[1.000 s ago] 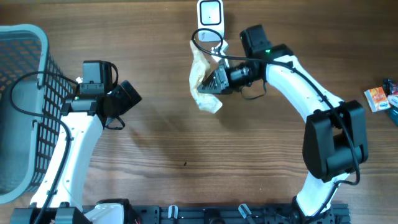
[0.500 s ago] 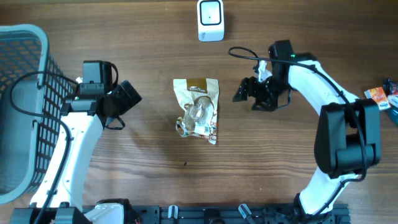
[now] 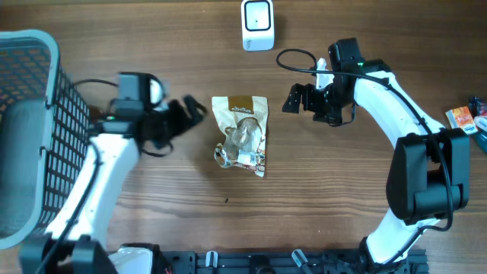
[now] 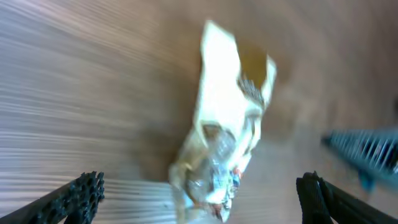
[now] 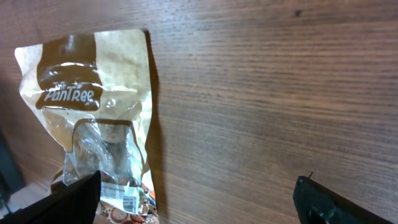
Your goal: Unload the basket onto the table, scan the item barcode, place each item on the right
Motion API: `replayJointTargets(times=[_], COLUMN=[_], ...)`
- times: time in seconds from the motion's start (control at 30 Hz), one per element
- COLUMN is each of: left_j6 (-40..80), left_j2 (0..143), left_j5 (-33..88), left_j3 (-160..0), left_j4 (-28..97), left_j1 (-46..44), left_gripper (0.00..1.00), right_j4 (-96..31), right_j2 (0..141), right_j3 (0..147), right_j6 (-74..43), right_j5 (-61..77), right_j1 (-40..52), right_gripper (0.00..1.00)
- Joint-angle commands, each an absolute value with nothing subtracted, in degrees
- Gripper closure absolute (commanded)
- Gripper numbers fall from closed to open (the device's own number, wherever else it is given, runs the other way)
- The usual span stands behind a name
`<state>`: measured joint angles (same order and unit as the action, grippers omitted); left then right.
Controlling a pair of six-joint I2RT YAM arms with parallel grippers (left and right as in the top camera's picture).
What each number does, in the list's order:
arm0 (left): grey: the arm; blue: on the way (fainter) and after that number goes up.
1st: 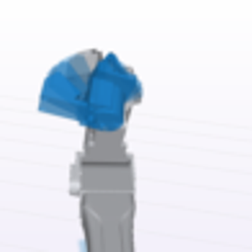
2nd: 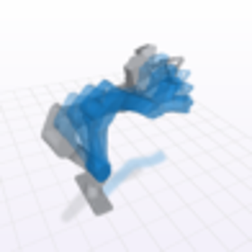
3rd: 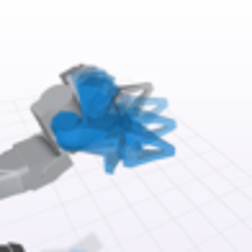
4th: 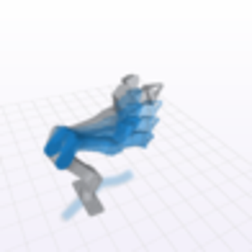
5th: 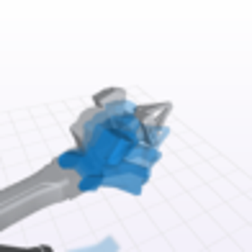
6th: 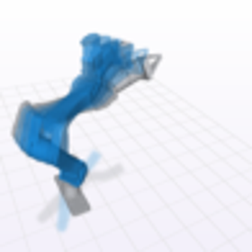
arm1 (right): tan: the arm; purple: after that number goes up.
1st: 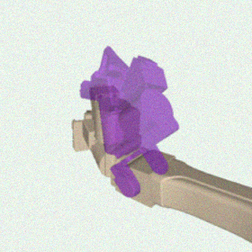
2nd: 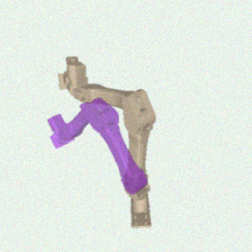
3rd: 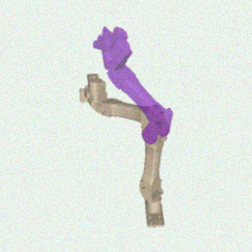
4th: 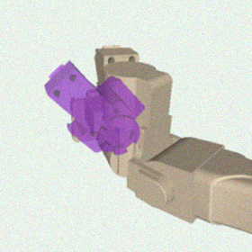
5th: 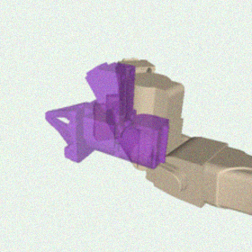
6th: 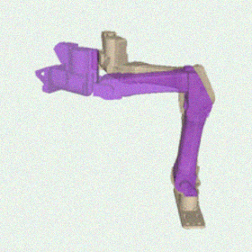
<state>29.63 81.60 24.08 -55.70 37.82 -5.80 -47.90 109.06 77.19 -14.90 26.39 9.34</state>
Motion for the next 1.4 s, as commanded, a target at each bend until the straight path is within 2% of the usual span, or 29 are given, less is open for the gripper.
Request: replayJointTargets(times=[0.0, 0.13, 0.33, 0.37, 0.4, 0.47, 0.5, 0.53, 0.57, 0.67, 0.73, 0.87, 0.97, 1.17, 1.23, 1.27, 1.3, 1.37], left_j6=[27.4, 28.7, 30.4, 30.4, 30.5, 30.5, 30.5, 30.5, 32.3, 40.0, 41.6, 47.4, 47.7, 50.3, 50.4, 50.4, 50.4, 50.4], left_j2=[88.1, 96.7, 102.0, 102.0, 102.1, 102.1, 102.1, 102.1, 102.1, 101.4, 101.4, 101.4, 101.4, 101.4, 101.4, 101.4, 101.4, 101.4], left_j5=[30.9, 30.6, 31.7, 31.3, 29.9, 28.7, 28.7, 28.7, 29.0, 38.2, 48.4, 57.4, 58.7, 59.4, 59.4, 59.4, 59.4, 59.4], left_j3=[-51.7, -51.7, -51.7, -51.7, -51.7, -51.7, -51.7, -51.7, -51.7, -51.8, -51.7, -51.7, -51.7, -51.7, -51.7, -51.7, -51.7, -51.7], left_j4=[31.8, 18.8, 17.3, 17.3, 17.3, 17.3, 17.3, 17.3, 17.3, 15.1, 11.5, 11.0, 11.1, 11.1, 11.1, 11.1, 11.1, 11.1], left_j1=[-12.8, -16.9, -17.4, -17.4, -17.8, -18.4, -18.5, -18.5, -18.5, -17.0, -15.1, -11.0, -10.2, -10.5, -11.2, -11.5, -11.7, -11.7], left_gripper=[0.00, 0.00, 0.00, 0.04, 0.16, 0.49, 0.62, 0.81, 0.94, 0.96, 0.96, 0.96, 0.96, 0.96, 0.96, 0.96, 0.96, 0.96], right_j4=[-46.9, -48.1, -48.3, -48.4, -48.3, -48.3, -48.3, -48.3, -48.4, -48.0, -45.1, -34.9, -23.9, -15.9, -14.9, -14.5, -14.4, -13.4], right_j2=[107.9, 107.9, 107.9, 107.9, 107.9, 107.9, 107.9, 107.9, 107.9, 107.9, 107.9, 107.9, 107.9, 107.9, 107.9, 107.9, 107.9, 107.9], right_j3=[78.1, 78.1, 78.1, 78.0, 77.9, 77.5, 76.9, 76.4, 75.8, 74.0, 71.6, 65.8, 62.5, 62.5, 62.5, 62.5, 62.5, 62.5], right_j6=[-15.2, -15.0, -15.0, -15.0, -14.3, -13.3, -13.4, -13.5, -13.5, -13.5, -13.5, -17.1, -22.7, -34.8, -38.6, -39.6, -40.7, -40.7], right_j5=[25.5, 25.5, 26.6, 28.0, 31.0, 32.9, 32.9, 32.9, 32.9, 34.2, 40.3, 51.1, 64.7, 67.2, 66.4, 64.3, 62.3, 62.4], right_j1=[9.6, 9.6, 9.6, 9.6, 9.6, 9.6, 9.6, 9.6, 9.6, 9.6, 9.7, 9.8, 9.8, 12.5, 14.7, 15.5, 15.7, 15.7], right_gripper=[0.00, 0.00, 0.00, 0.00, 0.00, 0.00, 0.00, 0.00, 0.00, 0.00, 0.00, 0.00, 0.00, 0.01, 0.09, 0.17, 0.33, 0.50])
